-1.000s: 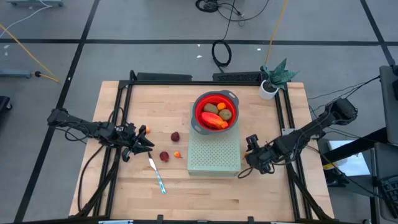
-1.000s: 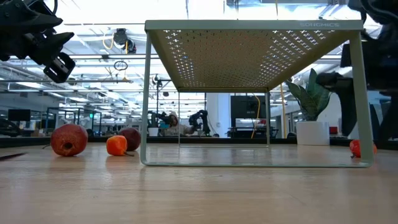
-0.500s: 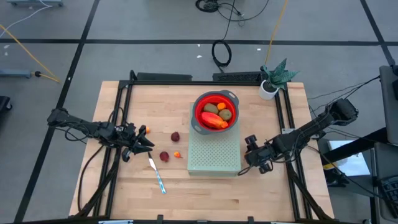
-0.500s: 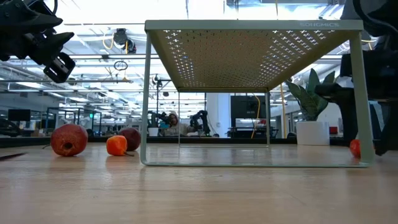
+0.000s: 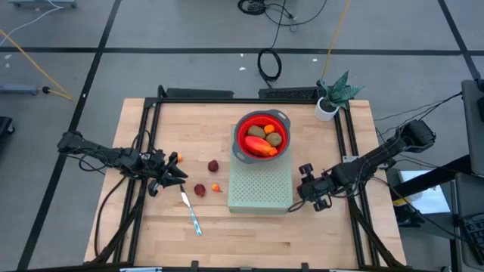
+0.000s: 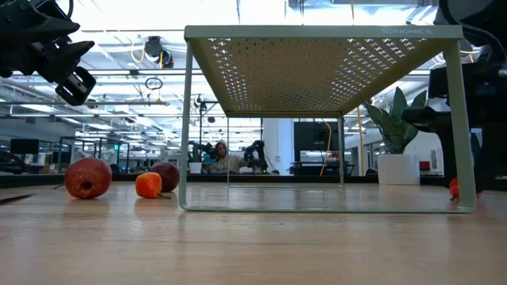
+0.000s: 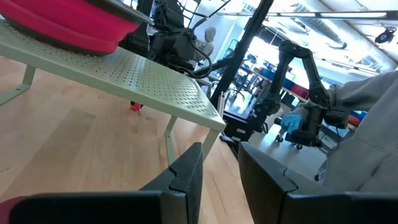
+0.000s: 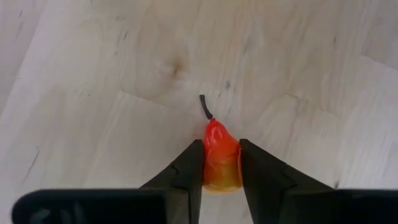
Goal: Pick & Place Fruit
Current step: Put the peach into the red strainer bowl on the shelf
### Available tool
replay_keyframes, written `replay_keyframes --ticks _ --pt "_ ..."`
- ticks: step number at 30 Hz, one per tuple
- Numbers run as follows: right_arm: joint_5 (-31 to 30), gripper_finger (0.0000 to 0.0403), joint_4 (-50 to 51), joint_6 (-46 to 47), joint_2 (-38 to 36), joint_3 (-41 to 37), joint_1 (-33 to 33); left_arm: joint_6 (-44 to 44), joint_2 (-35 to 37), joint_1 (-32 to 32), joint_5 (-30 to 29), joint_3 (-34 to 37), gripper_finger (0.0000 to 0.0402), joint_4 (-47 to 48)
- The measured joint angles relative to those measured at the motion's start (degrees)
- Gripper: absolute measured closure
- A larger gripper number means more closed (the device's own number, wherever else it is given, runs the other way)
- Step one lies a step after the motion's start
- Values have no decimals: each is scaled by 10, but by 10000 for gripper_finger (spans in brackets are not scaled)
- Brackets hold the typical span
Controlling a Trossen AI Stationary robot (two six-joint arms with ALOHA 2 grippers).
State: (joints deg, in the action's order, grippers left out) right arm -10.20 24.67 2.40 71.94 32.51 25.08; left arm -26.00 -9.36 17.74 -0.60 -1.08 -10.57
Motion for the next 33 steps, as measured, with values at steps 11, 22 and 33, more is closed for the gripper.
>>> replay_keyframes --ticks 11,22,33 --pt "0 318 89 31 -32 55 1 0 0 0 0 0 300 0" --pt "45 326 219 76 -117 149 2 3 0 0 0 0 300 0" --pt "48 327 231 135 -186 213 1 0 0 0 0 0 300 -2"
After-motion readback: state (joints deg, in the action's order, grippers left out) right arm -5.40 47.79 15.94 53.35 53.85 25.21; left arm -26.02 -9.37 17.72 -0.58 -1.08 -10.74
